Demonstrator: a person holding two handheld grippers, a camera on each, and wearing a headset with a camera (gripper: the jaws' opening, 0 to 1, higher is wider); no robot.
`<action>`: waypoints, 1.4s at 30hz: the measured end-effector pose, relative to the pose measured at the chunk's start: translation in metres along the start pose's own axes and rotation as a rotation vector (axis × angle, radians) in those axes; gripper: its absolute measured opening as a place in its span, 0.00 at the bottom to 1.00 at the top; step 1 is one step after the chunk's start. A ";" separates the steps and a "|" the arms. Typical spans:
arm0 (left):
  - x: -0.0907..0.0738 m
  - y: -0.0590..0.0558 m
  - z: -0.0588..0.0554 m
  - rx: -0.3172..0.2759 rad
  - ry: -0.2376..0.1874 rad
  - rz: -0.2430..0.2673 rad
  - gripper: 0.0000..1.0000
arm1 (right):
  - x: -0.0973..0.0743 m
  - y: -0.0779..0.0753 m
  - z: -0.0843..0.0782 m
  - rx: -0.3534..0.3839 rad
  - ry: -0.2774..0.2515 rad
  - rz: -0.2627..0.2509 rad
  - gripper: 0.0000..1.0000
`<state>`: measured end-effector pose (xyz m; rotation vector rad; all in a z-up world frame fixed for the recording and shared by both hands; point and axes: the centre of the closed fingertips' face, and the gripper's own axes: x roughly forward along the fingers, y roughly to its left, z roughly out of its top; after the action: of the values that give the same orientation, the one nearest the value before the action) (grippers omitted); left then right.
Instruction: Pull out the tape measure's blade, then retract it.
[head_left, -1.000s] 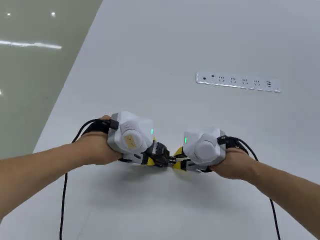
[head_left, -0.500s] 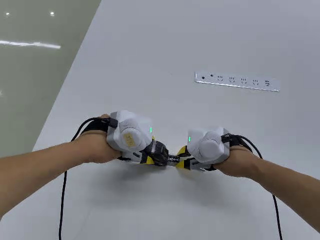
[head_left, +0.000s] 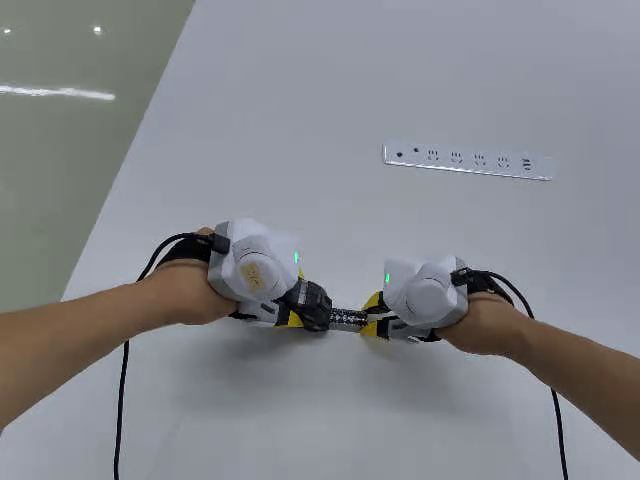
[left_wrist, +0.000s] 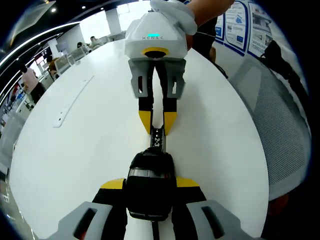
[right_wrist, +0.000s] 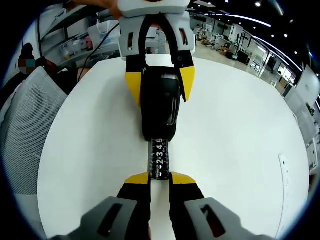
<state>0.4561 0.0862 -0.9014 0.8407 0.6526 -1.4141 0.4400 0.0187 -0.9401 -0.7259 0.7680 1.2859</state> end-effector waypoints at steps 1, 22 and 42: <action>0.000 0.000 0.000 -0.001 0.001 0.000 0.30 | 0.000 0.000 -0.001 -0.001 -0.001 0.000 0.12; 0.001 0.000 0.000 -0.003 0.007 -0.003 0.30 | -0.017 -0.002 -0.027 0.023 0.017 -0.017 0.12; 0.001 0.000 0.000 -0.003 0.012 -0.007 0.30 | -0.034 -0.001 -0.049 0.040 0.029 -0.030 0.12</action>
<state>0.4563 0.0859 -0.9022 0.8455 0.6673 -1.4148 0.4330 -0.0403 -0.9395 -0.7230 0.8013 1.2317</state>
